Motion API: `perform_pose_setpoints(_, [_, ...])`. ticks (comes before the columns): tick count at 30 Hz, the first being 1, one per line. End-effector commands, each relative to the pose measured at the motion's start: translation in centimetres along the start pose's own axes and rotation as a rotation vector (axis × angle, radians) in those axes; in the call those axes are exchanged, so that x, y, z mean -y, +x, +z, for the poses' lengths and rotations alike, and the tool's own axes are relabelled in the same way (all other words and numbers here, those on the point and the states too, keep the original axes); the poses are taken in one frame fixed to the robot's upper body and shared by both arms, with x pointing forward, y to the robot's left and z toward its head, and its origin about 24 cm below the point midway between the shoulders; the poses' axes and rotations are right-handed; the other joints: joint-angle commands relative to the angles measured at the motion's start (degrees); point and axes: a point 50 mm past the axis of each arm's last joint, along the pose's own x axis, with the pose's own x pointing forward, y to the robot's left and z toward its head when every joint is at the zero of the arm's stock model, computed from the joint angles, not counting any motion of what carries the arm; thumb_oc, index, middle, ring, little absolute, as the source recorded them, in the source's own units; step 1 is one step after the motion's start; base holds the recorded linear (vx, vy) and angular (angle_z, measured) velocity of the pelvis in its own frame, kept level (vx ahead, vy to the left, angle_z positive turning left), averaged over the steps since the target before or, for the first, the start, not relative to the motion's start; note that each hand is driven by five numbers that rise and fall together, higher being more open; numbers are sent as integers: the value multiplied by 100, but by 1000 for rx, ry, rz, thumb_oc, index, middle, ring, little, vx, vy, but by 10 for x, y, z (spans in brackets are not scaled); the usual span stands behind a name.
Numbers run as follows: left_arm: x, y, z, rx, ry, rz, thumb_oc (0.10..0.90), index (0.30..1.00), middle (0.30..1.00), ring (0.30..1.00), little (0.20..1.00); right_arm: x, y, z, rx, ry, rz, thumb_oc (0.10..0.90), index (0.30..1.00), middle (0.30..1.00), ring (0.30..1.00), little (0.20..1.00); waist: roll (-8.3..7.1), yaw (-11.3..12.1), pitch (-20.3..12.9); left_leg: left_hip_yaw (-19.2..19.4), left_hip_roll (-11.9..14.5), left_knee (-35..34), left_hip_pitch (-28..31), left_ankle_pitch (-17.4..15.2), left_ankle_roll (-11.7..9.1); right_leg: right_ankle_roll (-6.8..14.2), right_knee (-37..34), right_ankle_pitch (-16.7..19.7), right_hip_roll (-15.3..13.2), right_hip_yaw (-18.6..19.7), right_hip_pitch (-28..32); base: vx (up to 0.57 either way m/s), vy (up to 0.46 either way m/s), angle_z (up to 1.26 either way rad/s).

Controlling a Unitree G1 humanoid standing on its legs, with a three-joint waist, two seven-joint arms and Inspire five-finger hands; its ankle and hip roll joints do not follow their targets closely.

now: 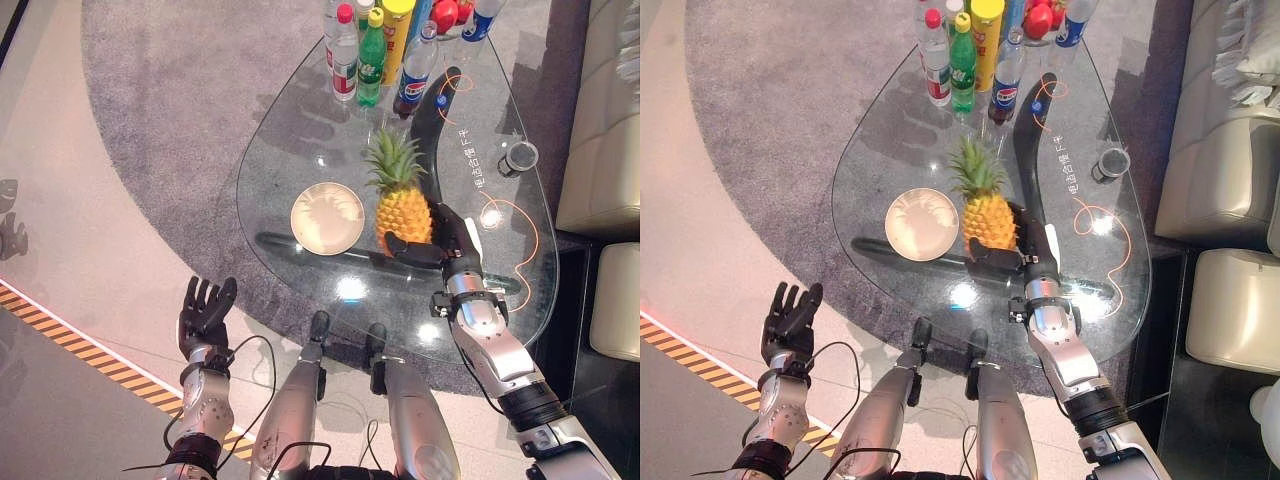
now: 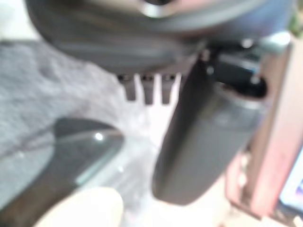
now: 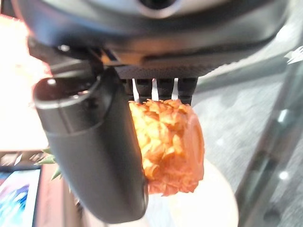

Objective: Pick up the fruit to the plate

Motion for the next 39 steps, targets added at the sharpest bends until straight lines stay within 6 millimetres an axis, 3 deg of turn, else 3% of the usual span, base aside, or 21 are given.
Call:
perform_pose_setpoints(1, [12,3,54,242,97,-159,800,900,900,900,900,-9,-5,82,446,40,112,100,300,300,300,200,-232,7,-143,-73,-263,926,-69,-687,90,111,-530,146,189,164,555,-24,-36,1])
perform_pose_setpoints(2, [31,2,60,257,94,-250,800,900,900,900,900,-12,-6,86,469,32,145,100,300,300,300,200,-236,29,-143,-84,-267,926,-85,-675,89,116,-536,159,189,146,553,-21,-39,1])
perform_pose_setpoints(6, [69,-6,64,241,127,-474,800,900,900,900,900,-19,-9,99,534,14,215,100,300,300,300,200,-240,65,-143,-90,-272,922,-115,-667,95,134,-557,186,190,117,548,-14,-26,3])
perform_pose_setpoints(16, [117,-30,60,135,102,-857,800,900,900,900,900,-35,-19,114,601,16,363,100,300,300,300,200,-203,28,-143,-20,-270,883,-104,-665,122,151,-624,248,180,128,543,-5,-1,4])
perform_pose_setpoints(22, [132,-37,58,74,64,-984,800,900,900,900,900,-47,-24,115,617,10,466,100,300,300,300,200,-182,-19,-143,18,-264,894,-105,-664,129,172,-632,279,160,162,520,0,0,0])
perform_pose_setpoints(29, [134,-36,58,53,-31,-985,800,900,900,900,900,-63,-29,117,600,5,576,100,300,300,300,200,-199,-67,-143,86,-245,869,-103,-660,127,195,-646,297,159,234,475,-2,5,0])
perform_pose_setpoints(39, [137,-39,61,55,-395,-1007,800,900,900,900,900,-90,-38,96,497,-105,803,100,300,300,300,200,-213,-61,-143,83,-275,816,-87,-631,128,203,-688,321,140,279,462,0,0,0])
